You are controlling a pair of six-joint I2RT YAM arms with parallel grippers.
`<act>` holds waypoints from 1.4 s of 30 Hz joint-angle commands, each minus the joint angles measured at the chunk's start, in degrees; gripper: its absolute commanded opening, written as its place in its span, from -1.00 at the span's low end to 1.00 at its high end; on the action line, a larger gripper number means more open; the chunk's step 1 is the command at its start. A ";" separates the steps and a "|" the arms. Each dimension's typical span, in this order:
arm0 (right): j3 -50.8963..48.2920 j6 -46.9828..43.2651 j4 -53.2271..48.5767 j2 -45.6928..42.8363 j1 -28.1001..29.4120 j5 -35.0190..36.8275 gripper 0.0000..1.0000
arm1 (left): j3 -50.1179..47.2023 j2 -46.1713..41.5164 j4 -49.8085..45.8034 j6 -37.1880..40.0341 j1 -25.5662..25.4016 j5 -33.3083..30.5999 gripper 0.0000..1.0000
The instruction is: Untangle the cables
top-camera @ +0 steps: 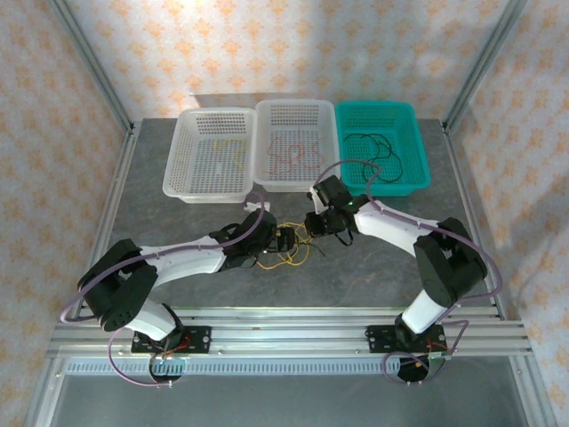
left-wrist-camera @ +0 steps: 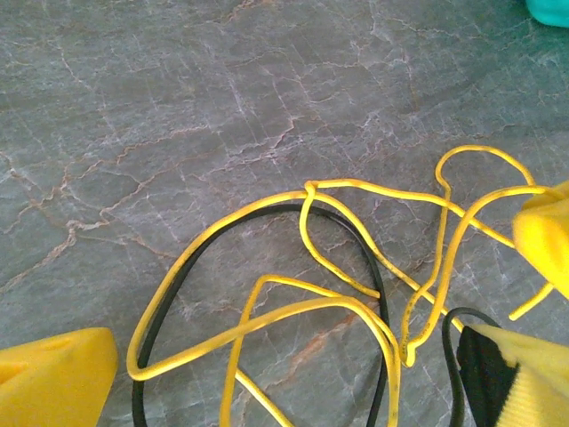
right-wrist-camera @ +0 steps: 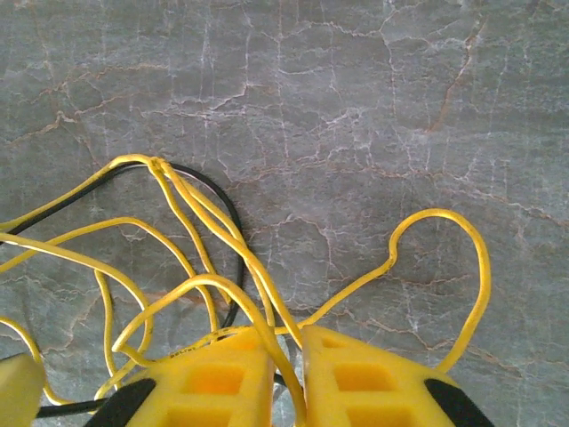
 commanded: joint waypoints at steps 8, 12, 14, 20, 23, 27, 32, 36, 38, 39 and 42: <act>1.88 -0.90 -1.59 -7.71 0.19 3.21 -0.83 | 0.45 2.48 -1.33 0.74 0.54 -1.90 0.99; 3.53 -1.66 -3.20 -9.28 0.19 6.55 -0.88 | 0.50 3.48 -1.92 1.05 0.55 -2.25 0.99; 4.37 -1.77 -4.07 -10.10 0.19 7.89 -0.90 | 0.24 3.76 -1.94 1.02 0.53 -2.32 0.99; 7.12 -2.97 -6.70 -12.33 0.19 10.44 -0.92 | -0.62 4.33 -1.99 1.23 0.57 -3.02 0.98; 8.28 -3.92 -8.15 -13.29 0.19 11.72 -0.96 | -0.82 4.26 -1.70 0.99 0.53 -2.88 0.98; 8.34 -4.59 -8.26 -15.34 0.19 13.38 -1.00 | -2.79 0.33 1.15 0.90 0.53 -2.36 0.99; 7.84 -4.67 -6.99 -17.98 0.21 17.03 -1.00 | -3.56 -6.94 4.36 2.87 0.53 -2.25 0.99; 7.83 -3.79 -5.04 -20.70 0.20 17.78 -1.00 | -4.00 -13.85 5.91 5.18 0.57 -2.40 0.98; 7.92 -3.29 -3.86 -21.67 0.19 17.29 -1.00 | -3.95 -17.03 6.35 5.71 0.53 -3.09 0.98; 8.13 -3.09 -3.21 -22.03 0.24 16.67 -1.00 | -3.81 -18.39 6.49 6.28 0.65 -3.53 0.98; 8.35 -2.93 -1.22 -22.83 0.25 14.49 -1.00 | -1.82 -21.10 4.77 7.85 1.34 -5.32 0.98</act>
